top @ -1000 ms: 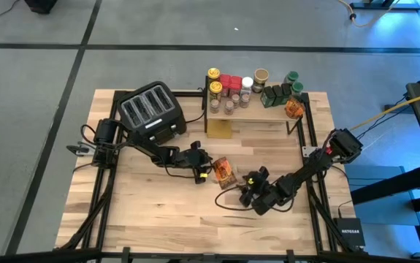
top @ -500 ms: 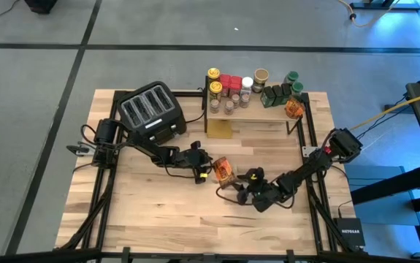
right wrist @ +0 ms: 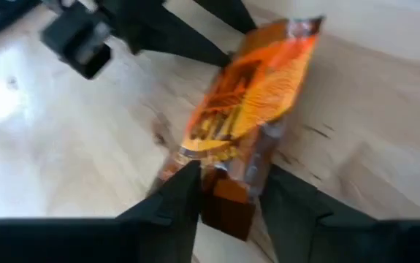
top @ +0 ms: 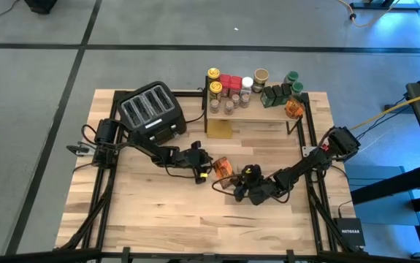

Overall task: Shelf spices
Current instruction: Put the orange seasoning pack on the shelf

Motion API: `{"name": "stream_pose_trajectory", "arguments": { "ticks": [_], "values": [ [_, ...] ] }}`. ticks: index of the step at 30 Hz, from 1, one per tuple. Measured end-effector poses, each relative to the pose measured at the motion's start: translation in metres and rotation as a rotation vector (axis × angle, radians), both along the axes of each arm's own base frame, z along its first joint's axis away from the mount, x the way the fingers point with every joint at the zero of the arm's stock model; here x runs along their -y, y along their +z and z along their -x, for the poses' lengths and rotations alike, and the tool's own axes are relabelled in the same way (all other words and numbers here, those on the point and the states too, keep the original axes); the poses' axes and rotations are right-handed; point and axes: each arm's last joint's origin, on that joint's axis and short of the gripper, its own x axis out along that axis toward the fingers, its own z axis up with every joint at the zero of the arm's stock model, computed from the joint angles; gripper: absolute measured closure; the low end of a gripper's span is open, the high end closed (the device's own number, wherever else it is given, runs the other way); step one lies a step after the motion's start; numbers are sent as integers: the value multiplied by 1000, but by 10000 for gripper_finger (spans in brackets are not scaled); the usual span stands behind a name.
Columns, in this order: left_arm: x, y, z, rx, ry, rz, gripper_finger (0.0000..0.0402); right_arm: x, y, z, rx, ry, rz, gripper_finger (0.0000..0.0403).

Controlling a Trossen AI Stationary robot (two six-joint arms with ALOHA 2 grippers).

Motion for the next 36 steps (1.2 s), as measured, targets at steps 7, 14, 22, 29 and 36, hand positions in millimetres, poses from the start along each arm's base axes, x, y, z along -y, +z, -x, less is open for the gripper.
{"name": "stream_pose_trajectory", "arguments": {
  "ticks": [7,14,22,29,36],
  "values": [
    [0,0,0,0,0,0,249,-2,3,-3,6,70,32,361],
    [6,12,4,-39,-57,-57,249,0,10,-2,-28,115,142,392],
    [23,65,28,-95,-34,-251,249,6,84,7,-143,128,281,398],
    [30,91,41,-58,-23,-224,249,15,169,17,-202,145,288,399],
    [38,99,43,-29,-53,-227,249,23,186,16,-366,370,60,400]
  ]
}}
